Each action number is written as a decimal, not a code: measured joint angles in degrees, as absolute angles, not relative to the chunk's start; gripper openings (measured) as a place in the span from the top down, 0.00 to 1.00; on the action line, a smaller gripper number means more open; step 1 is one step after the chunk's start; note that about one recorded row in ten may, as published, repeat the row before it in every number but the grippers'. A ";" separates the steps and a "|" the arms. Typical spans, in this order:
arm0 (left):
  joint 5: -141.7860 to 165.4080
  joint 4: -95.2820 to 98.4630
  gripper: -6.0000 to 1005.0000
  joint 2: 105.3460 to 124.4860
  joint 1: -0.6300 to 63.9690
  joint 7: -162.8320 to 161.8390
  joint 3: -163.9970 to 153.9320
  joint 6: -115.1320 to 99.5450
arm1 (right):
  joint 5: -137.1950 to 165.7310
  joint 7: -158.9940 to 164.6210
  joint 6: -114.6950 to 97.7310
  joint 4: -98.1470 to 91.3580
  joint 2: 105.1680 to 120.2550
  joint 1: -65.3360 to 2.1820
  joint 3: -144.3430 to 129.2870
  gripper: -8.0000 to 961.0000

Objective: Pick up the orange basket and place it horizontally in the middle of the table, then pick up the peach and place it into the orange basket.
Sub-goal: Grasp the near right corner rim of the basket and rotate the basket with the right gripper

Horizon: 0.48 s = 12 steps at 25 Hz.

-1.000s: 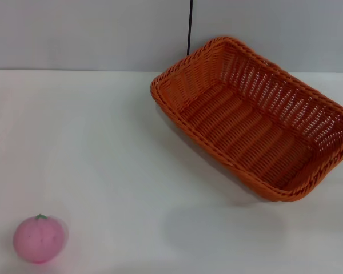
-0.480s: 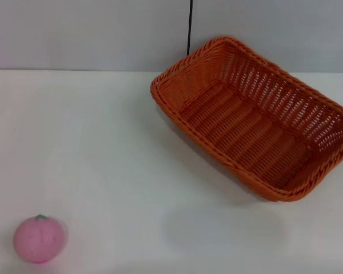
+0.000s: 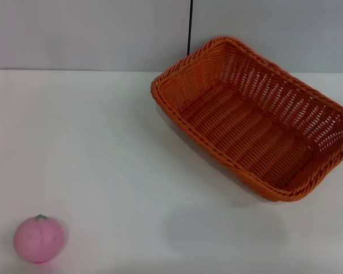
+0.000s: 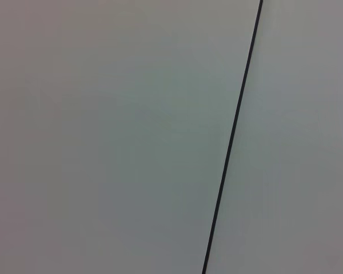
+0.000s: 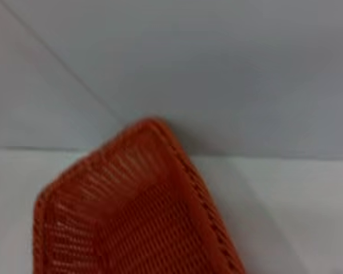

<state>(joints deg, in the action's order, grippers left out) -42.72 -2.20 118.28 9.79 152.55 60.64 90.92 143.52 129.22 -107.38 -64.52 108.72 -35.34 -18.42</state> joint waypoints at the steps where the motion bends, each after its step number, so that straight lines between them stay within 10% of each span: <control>1: -42.72 -2.20 0.18 118.28 9.81 152.53 60.64 91.04 | 143.66 129.53 -106.35 -63.71 108.73 -35.53 -19.68 0.14; 12: -42.68 -2.20 0.19 118.30 9.74 152.45 60.64 91.66 | 143.52 130.13 -93.55 -54.81 111.62 -38.05 -29.09 0.14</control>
